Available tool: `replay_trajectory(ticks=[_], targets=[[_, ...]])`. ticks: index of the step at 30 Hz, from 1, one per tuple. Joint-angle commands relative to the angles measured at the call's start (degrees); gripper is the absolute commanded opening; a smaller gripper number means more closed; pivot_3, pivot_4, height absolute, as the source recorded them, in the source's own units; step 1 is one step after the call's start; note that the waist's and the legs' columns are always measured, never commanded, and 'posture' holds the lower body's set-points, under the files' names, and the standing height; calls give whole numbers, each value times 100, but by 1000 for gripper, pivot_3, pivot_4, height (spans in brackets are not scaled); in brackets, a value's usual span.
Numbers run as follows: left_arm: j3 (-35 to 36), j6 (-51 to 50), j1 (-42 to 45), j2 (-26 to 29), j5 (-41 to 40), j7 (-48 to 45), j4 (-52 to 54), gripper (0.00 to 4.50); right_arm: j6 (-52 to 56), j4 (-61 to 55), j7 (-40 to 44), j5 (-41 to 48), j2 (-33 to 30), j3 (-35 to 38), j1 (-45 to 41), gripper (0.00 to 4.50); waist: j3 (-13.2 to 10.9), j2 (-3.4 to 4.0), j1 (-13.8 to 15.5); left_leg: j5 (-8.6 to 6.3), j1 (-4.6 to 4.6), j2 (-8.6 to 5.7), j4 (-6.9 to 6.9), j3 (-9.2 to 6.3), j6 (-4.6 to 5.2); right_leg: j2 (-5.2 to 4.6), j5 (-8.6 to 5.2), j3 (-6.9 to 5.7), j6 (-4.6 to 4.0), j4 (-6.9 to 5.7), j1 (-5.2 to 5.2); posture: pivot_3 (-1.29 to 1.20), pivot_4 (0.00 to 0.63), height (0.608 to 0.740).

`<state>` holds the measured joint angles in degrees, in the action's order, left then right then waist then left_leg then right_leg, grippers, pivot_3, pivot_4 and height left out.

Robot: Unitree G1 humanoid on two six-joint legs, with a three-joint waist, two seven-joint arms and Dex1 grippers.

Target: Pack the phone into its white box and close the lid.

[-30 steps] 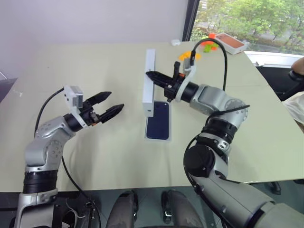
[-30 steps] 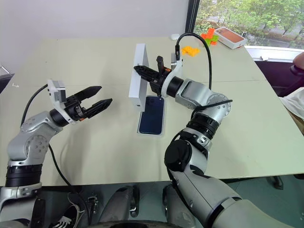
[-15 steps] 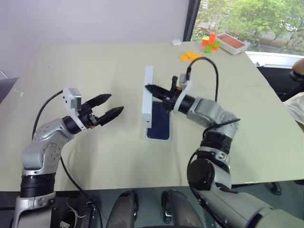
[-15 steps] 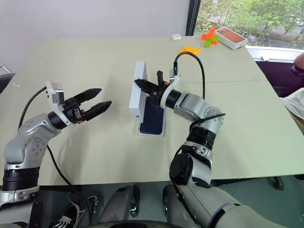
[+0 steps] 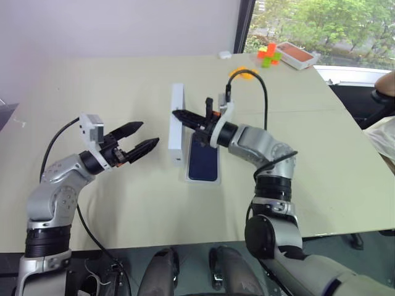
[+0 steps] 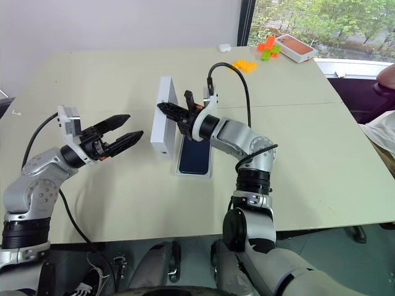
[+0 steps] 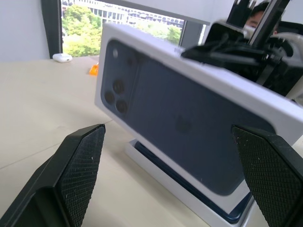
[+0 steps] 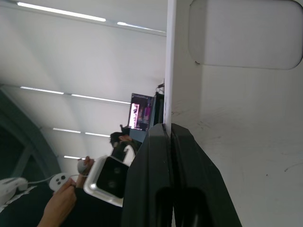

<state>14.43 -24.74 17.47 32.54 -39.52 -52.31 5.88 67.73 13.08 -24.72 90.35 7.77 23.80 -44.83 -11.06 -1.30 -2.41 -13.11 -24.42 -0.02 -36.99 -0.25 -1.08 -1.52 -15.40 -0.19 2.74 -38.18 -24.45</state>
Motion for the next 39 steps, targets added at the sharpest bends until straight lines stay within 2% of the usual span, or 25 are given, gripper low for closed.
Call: replay_trajectory(ticks=[1,7,18,21,23,28,34,39], targets=[[180,88,-45,137,-49,-67,151,4500,-201,-155,100,202,502,-293,590,10,-2,3,-2,-2,0,0,0,0,3,0,0,0,0,1,1,0,150,740],[119,152,-127,149,22,-78,134,4500,-441,-212,229,250,359,-715,845,10,-7,12,-11,-3,2,5,-2,3,5,4,0,2,0,0,0,0,150,740],[-179,288,-350,-207,246,18,61,4500,-994,-247,419,157,116,-856,752,10,-7,11,-5,-3,-1,6,-3,4,5,3,0,2,0,5,0,0,150,740],[-163,132,-256,-319,145,85,-87,3634,-984,-267,409,183,92,-885,794,0,-7,11,-6,-3,0,6,-3,4,5,3,0,2,0,4,0,0,150,740],[-201,237,-117,-413,319,250,-232,2753,-967,-277,419,174,62,-900,802,0,-7,11,-6,-3,0,6,-3,4,5,3,0,2,0,3,0,0,150,740],[-259,373,142,-568,477,361,-496,99,-938,-258,503,120,-50,-919,782,0,-6,10,0,-3,-1,6,-4,4,5,4,0,2,0,3,0,0,150,740],[-604,807,342,-979,970,631,-864,29,-991,-279,650,-99,-144,-955,772,0,-6,10,9,-3,-2,5,-4,5,5,2,0,2,1,4,0,0,150,740],[-788,829,429,-1331,1046,744,-952,29,-1121,-340,867,-479,-224,-988,766,0,-5,8,11,-3,-2,5,-7,7,5,3,2,2,4,2,0,0,150,740]])
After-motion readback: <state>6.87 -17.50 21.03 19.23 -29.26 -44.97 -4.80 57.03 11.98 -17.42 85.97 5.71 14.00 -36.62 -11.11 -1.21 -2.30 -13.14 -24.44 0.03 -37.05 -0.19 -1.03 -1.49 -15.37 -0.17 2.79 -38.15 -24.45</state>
